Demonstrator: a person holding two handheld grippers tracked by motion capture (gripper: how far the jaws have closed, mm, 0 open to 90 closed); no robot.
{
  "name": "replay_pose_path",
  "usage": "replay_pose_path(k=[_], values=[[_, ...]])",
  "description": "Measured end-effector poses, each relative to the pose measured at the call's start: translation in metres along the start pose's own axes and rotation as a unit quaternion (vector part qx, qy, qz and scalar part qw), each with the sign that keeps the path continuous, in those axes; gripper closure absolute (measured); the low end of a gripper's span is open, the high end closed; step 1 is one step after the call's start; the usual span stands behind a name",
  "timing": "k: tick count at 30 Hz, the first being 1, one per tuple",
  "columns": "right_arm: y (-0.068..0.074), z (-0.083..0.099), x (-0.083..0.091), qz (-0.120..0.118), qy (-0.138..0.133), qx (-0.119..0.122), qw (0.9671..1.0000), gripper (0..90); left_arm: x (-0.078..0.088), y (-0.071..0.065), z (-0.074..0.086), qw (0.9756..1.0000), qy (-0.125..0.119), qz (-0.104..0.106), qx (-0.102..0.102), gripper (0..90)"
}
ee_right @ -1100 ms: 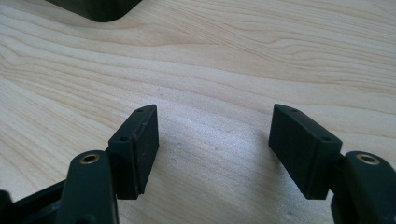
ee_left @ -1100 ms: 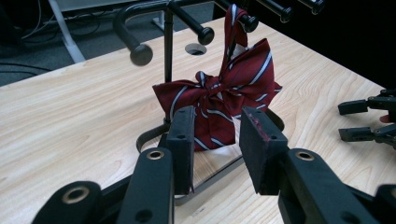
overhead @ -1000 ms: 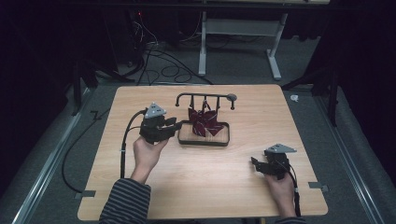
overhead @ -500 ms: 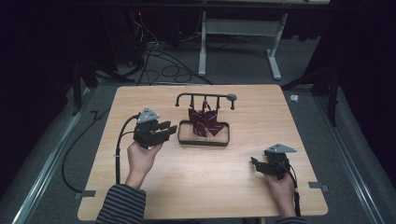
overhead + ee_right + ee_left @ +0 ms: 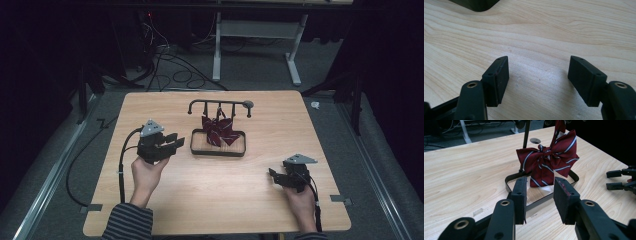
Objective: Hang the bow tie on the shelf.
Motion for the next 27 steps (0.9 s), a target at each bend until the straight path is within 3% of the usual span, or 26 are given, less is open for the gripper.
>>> replay_pose_path(k=[14, 27], values=[[0.0, 0.0, 0.0, 0.0, 0.001, 0.0, 1.0, 34.4, 0.004, 0.001, 0.011, 1.0, 0.002, -0.007, 0.002, 62.8], [0.0, 0.0, 0.0, 0.001, 0.001, 0.0, 1.0, 34.5, 0.006, 0.003, 0.025, 0.9997, -0.002, -0.009, 0.021, 62.5]])
Point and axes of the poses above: each handheld gripper's, and its own axes: x roughly backward along the jaws, z roughly out of its underside, y roughly to its left, the point moved 7 cm from there along -x, roughly forward along the jaws, and after that the axes turned 3 degrees about x, right-handed, at the moved point
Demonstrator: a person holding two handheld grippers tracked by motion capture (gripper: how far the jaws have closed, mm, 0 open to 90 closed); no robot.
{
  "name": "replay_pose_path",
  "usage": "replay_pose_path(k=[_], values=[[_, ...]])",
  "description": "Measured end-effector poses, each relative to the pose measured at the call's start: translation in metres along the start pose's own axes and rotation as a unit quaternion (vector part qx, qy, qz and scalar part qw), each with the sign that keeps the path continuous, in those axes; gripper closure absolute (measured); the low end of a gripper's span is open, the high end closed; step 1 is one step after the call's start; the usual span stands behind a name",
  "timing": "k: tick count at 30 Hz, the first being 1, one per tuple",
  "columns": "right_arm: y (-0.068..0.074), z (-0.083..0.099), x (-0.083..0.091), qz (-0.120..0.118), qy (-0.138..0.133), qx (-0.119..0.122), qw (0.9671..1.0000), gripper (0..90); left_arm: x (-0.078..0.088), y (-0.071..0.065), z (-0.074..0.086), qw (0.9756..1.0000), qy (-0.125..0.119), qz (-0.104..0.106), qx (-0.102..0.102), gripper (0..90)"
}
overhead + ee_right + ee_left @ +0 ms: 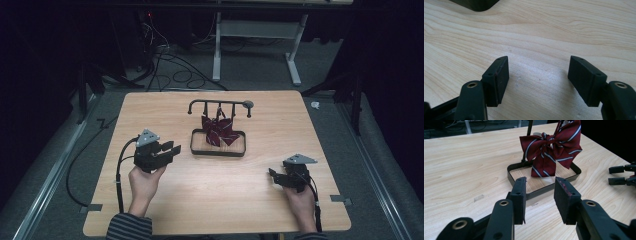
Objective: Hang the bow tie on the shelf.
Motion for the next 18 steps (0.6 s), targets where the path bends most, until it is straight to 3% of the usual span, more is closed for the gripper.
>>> replay_pose_path(k=[18], values=[[0.0, 0.0, 0.0, 0.001, 0.0, 0.001, 1.0, 34.6, 0.002, 0.008, 0.03, 0.9997, 0.01, -0.004, 0.024, 62.2]])
Point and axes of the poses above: each handheld gripper's, and its own axes: x roughly backward along the jaws, z roughly out of its underside, y roughly to its left, the point moved 7 cm from there along -x, roughly forward along the jaws, and after that the axes turned 3 degrees about x, right-handed, at the moved point
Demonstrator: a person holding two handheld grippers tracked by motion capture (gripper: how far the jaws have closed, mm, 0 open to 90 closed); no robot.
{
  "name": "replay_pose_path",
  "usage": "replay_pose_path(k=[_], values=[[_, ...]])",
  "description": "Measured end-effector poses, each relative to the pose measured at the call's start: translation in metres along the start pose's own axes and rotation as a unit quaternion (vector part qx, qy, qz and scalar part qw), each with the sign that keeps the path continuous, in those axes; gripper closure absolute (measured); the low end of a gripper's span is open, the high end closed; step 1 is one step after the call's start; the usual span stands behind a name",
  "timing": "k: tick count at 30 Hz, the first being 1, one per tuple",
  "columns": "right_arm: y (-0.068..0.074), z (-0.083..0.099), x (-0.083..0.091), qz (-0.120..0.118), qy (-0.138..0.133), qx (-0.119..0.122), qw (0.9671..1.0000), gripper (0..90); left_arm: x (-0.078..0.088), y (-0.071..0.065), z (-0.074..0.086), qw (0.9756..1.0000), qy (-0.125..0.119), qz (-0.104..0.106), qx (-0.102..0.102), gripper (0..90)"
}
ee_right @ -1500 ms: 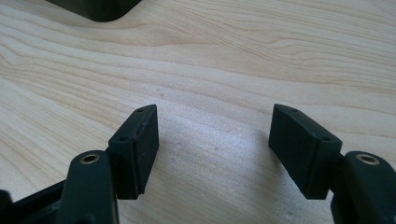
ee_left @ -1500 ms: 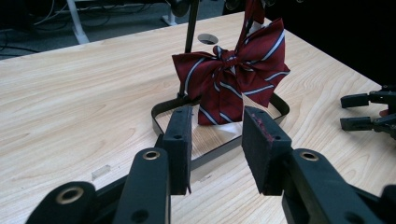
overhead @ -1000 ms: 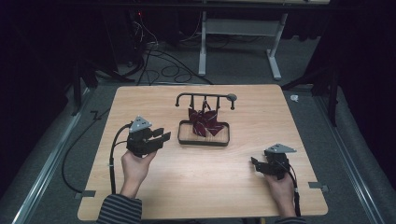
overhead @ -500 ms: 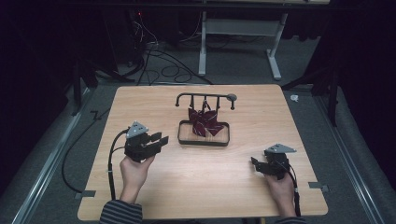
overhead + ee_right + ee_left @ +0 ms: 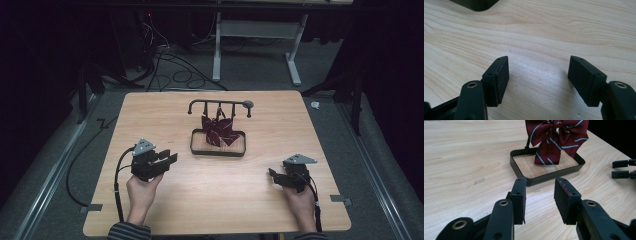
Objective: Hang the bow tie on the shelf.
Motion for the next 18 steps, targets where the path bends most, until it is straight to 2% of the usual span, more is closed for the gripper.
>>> replay_pose_path(k=[8, 18], values=[[0.0, 0.0, 0.0, 0.0, 0.0, 0.0, 1.0, 34.7, 0.0, 0.004, 0.009, 0.9999, 0.003, 0.0, 0.011, 61.9], [0.0, 0.0, 0.0, 0.001, 0.0, 0.0, 1.0, 34.7, -0.001, 0.008, 0.019, 0.9998, 0.011, -0.007, 0.015, 61.2]])
Point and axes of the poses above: each handheld gripper's, and its own axes: x roughly backward along the jaws, z roughly out of its underside, y roughly to its left, the point moved 7 cm from there along -x, roughly forward along the jaws, and after that the axes turned 3 degrees about x, right-handed, at the moved point
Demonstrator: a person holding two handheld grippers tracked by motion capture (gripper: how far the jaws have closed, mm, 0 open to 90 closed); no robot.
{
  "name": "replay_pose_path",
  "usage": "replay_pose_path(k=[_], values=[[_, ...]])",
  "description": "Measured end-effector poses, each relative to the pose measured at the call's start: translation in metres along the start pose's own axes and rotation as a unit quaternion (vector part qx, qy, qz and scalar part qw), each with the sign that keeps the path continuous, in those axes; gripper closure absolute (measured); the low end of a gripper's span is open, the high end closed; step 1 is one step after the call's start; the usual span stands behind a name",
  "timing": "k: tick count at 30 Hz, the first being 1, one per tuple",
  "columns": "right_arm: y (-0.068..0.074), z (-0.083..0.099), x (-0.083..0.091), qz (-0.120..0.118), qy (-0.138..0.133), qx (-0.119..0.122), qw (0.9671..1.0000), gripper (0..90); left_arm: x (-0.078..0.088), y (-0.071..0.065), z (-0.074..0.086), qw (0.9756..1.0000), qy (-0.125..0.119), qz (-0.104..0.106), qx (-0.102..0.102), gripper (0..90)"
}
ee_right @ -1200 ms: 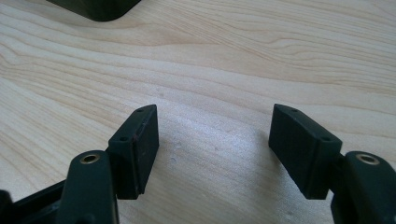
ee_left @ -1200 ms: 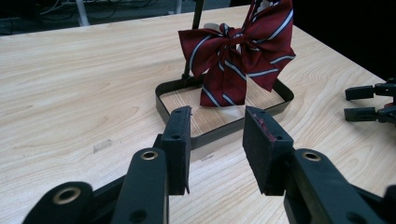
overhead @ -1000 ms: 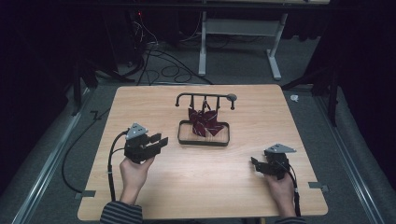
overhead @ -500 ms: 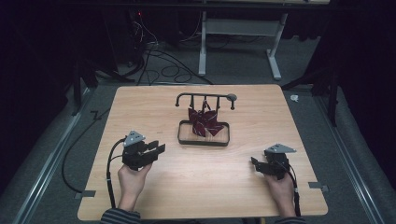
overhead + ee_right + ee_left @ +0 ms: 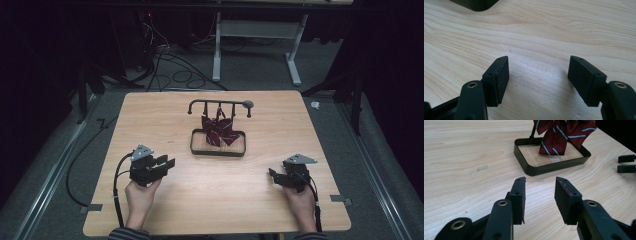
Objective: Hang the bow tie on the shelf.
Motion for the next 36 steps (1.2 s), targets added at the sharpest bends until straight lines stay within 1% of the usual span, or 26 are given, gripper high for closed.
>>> replay_pose_path(k=[5, 11, 20, 26, 28, 31, 33, 36], values=[[0.0, 0.0, 0.0, 0.0, 0.0, 0.0, 1.0, 34.7, -0.001, 0.002, 0.006, 1.0, 0.004, -0.006, 0.0, 61.2], [0.0, 0.0, 0.0, 0.0, 0.0, 0.0, 1.0, 34.7, 0.0, 0.006, 0.011, 0.9999, 0.003, -0.008, 0.01, 61.1], [0.0, 0.0, 0.0, 0.0, 0.0, 0.0, 1.0, 34.8, -0.001, 0.01, 0.019, 0.9997, 0.006, -0.018, 0.015, 59.7], [0.0, 0.0, 0.0, 0.0, 0.0, 0.0, 1.0, 34.8, -0.004, 0.013, 0.026, 0.9995, 0.015, -0.025, 0.015, 58.9], [0.0, 0.0, 0.0, 0.001, 0.0, 0.0, 1.0, 34.8, -0.004, 0.014, 0.028, 0.9993, 0.016, -0.027, 0.019, 58.4], [0.0, 0.0, 0.0, 0.0, 0.0, 0.0, 1.0, 34.8, -0.006, 0.016, 0.032, 0.9991, 0.018, -0.034, 0.019, 57.7], [0.0, 0.0, 0.0, 0.001, 0.0, 0.0, 1.0, 34.8, -0.007, 0.017, 0.034, 0.999, 0.019, -0.034, 0.022, 56.3], [0.0, 0.0, 0.0, 0.0, 0.0, 0.0, 1.0, 34.8, -0.01, 0.02, 0.039, 0.9986, 0.025, -0.04, 0.023, 54.5]])
Point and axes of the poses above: each handheld gripper's, and its own axes: x roughly backward along the jaws, z roughly out of its underside, y roughly to its left, the point moved 7 cm from there along -x, roughly forward along the jaws, and after that the axes turned 3 degrees about x, right-handed, at the moved point
